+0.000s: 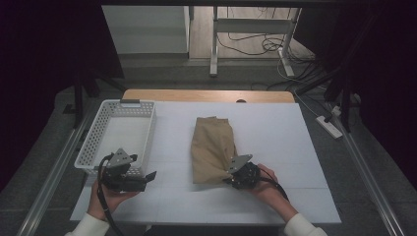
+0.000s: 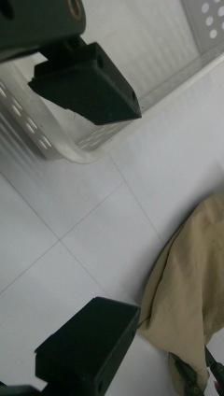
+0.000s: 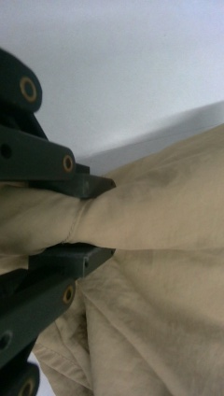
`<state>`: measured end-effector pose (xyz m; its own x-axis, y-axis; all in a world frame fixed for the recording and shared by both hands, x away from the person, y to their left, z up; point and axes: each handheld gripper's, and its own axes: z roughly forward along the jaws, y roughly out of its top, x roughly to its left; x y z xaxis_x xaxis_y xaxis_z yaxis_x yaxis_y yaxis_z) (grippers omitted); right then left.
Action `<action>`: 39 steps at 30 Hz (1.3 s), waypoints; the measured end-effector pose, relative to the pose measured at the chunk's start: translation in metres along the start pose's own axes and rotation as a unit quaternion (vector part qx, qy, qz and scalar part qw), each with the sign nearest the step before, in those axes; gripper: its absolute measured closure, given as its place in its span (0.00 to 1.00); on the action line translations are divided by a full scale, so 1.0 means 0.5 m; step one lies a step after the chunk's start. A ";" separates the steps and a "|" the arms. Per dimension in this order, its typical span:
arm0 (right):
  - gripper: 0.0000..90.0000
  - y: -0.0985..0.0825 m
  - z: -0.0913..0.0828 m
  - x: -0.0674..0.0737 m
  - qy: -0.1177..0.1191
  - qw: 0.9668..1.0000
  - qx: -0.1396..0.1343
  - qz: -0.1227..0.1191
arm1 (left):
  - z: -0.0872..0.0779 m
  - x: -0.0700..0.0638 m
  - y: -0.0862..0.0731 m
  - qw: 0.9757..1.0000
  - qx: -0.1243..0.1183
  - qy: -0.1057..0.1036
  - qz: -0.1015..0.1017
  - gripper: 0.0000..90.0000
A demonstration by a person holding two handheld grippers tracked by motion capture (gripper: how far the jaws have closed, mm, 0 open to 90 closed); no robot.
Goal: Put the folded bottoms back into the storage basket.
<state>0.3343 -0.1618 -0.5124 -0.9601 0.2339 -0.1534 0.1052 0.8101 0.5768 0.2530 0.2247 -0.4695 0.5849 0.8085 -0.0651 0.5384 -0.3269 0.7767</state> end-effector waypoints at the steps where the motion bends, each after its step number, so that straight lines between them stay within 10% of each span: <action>1: 0.81 0.000 0.000 0.000 0.000 1.000 0.000 0.000 | 0.000 0.000 0.000 1.000 0.000 0.000 0.000 0.09; 25: 0.86 -0.016 -0.061 0.051 0.041 0.998 -0.052 0.024 | 0.002 -0.012 0.007 1.000 -0.006 -0.016 0.003 0.09; 39: 0.86 -0.021 -0.056 0.048 0.053 0.997 -0.055 0.029 | 0.067 -0.053 0.087 0.998 -0.005 -0.049 0.027 0.09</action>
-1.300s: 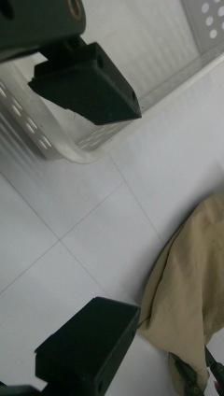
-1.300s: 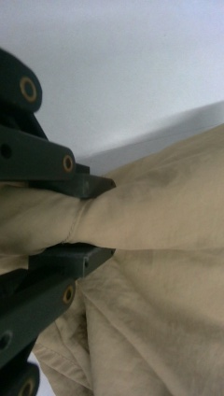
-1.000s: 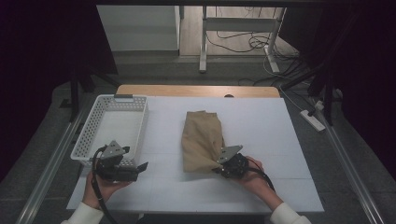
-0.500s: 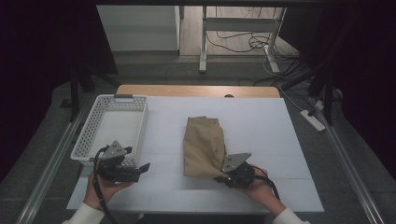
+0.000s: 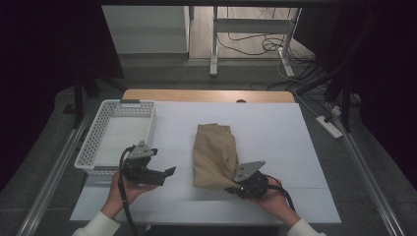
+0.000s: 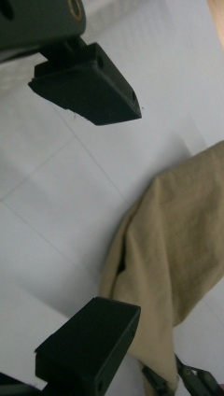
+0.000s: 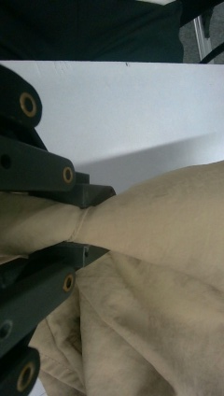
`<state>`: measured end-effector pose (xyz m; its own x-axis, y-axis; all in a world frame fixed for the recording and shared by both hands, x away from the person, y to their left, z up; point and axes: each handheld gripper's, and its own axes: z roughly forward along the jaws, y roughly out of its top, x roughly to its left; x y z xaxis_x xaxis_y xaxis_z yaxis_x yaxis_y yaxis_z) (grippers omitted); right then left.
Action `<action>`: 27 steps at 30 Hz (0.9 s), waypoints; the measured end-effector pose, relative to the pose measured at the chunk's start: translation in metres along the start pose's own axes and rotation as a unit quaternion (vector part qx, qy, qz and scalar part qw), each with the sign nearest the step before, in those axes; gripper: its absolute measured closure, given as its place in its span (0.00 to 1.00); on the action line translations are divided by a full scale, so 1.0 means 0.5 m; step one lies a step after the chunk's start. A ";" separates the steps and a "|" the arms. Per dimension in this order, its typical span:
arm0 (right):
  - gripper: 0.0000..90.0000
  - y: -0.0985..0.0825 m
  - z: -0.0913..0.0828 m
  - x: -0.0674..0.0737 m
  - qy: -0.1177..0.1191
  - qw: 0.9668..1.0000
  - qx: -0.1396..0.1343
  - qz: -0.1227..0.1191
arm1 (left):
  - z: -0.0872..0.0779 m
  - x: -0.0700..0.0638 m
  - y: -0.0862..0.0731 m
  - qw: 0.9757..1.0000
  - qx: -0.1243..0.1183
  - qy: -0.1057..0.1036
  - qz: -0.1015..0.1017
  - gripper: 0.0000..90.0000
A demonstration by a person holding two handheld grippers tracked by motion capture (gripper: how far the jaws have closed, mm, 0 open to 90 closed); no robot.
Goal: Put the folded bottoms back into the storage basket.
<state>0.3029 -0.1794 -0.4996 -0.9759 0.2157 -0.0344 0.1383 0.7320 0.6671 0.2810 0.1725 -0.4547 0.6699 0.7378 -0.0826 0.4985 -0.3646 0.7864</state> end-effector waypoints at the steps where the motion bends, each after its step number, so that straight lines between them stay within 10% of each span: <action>1: 0.86 -0.001 0.001 0.001 -0.002 1.000 0.000 -0.003 | 0.008 0.000 0.008 1.000 0.004 -0.002 0.003 0.09; 13: 0.86 -0.002 0.002 0.000 0.000 1.000 0.002 -0.005 | 0.103 0.013 0.084 1.000 0.012 -0.018 0.002 0.09; 27: 0.86 -0.003 0.005 0.001 0.001 1.000 0.003 -0.010 | 0.162 0.060 0.096 0.999 0.023 -0.027 -0.031 0.10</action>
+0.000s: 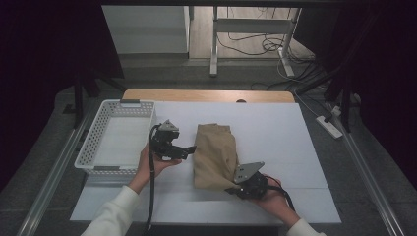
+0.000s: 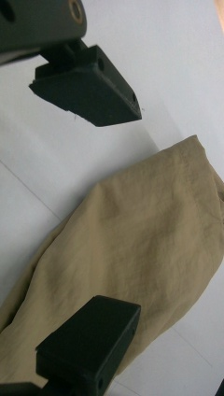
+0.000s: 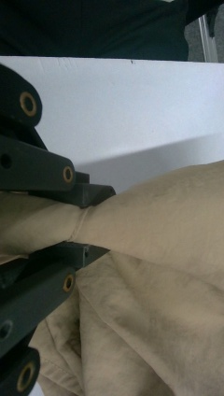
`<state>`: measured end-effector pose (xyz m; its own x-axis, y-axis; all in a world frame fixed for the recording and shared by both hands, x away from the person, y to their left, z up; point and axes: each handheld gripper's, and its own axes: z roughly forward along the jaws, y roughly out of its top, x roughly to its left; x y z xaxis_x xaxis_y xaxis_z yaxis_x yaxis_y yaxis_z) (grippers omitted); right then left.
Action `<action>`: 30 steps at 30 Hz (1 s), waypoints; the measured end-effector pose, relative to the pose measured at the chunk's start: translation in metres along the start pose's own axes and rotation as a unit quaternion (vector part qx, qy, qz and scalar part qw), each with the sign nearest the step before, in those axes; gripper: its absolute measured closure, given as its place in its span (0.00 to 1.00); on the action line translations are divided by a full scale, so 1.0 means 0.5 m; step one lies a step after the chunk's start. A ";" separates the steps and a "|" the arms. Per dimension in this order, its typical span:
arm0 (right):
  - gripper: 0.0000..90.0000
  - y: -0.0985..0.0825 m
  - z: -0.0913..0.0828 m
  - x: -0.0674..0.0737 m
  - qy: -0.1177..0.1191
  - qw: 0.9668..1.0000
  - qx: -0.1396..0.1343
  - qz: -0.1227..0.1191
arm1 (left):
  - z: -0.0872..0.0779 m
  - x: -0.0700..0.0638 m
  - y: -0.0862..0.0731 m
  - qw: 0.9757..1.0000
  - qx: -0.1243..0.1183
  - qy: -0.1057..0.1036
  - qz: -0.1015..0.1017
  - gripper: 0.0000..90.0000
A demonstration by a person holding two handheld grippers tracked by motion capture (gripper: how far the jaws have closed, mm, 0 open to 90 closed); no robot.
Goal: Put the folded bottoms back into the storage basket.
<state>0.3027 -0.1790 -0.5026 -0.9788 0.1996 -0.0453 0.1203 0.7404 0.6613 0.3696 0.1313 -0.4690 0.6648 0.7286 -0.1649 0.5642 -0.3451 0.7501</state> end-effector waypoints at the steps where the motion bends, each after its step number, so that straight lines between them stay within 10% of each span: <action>1: 0.86 0.000 0.000 0.000 0.000 1.000 0.000 0.000 | 0.003 0.002 0.001 1.000 0.001 -0.001 -0.001 0.10; 30: 0.86 -0.002 0.003 0.000 0.000 1.000 0.005 -0.003 | 0.117 0.034 0.053 1.000 0.025 -0.005 0.005 0.11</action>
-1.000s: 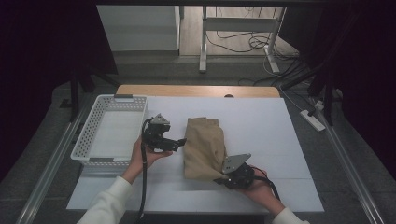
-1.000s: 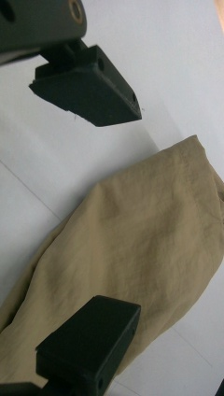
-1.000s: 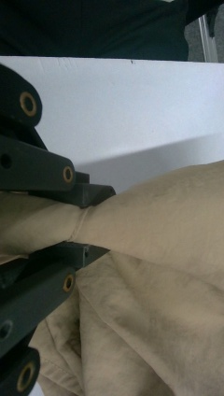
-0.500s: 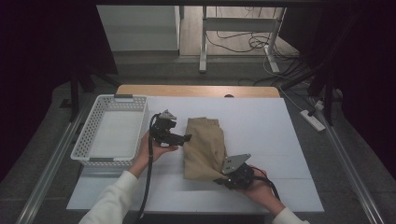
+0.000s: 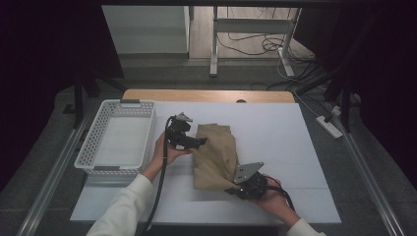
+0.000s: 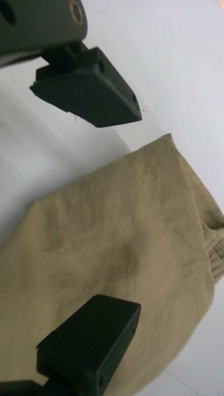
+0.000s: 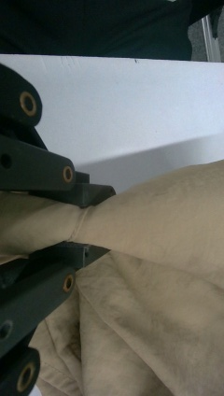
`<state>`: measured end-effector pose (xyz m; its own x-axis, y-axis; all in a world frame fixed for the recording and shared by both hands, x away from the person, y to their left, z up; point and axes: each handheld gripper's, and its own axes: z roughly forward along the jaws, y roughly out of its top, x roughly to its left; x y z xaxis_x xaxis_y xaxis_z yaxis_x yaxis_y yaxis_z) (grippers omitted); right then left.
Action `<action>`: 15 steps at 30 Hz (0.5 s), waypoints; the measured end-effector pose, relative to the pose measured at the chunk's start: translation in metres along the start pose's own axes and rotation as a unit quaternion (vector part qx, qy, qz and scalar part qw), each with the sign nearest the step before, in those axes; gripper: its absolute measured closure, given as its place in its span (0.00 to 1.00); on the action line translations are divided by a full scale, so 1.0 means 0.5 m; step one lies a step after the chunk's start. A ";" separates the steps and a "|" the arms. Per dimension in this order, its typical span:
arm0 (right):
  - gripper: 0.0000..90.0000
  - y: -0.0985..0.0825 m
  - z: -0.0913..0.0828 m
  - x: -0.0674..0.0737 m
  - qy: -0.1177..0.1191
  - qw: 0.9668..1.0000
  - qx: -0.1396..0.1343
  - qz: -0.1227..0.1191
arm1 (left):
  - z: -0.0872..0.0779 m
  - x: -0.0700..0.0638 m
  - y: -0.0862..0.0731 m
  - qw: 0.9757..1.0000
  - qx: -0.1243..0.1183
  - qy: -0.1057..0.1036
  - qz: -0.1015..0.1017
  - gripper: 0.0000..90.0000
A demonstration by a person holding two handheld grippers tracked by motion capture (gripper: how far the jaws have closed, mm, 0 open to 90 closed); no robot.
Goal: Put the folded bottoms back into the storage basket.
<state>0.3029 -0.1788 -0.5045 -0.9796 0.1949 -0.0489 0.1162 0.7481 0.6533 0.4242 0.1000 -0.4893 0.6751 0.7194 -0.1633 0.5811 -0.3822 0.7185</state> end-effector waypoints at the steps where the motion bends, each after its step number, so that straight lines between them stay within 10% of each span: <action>1: 0.86 0.000 0.000 0.000 0.000 1.000 0.000 0.000 | 0.004 0.001 0.000 1.000 0.002 0.000 0.000 0.11; 15: 0.86 -0.001 0.002 0.000 0.002 1.000 0.002 -0.001 | 0.034 0.012 -0.001 1.000 0.022 -0.005 -0.004 0.10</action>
<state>0.3031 -0.1784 -0.5057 -0.9804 0.1915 -0.0474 0.1152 0.7509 0.6503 0.4356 0.0947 -0.5023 0.6741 0.7173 -0.1763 0.6065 -0.4013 0.6864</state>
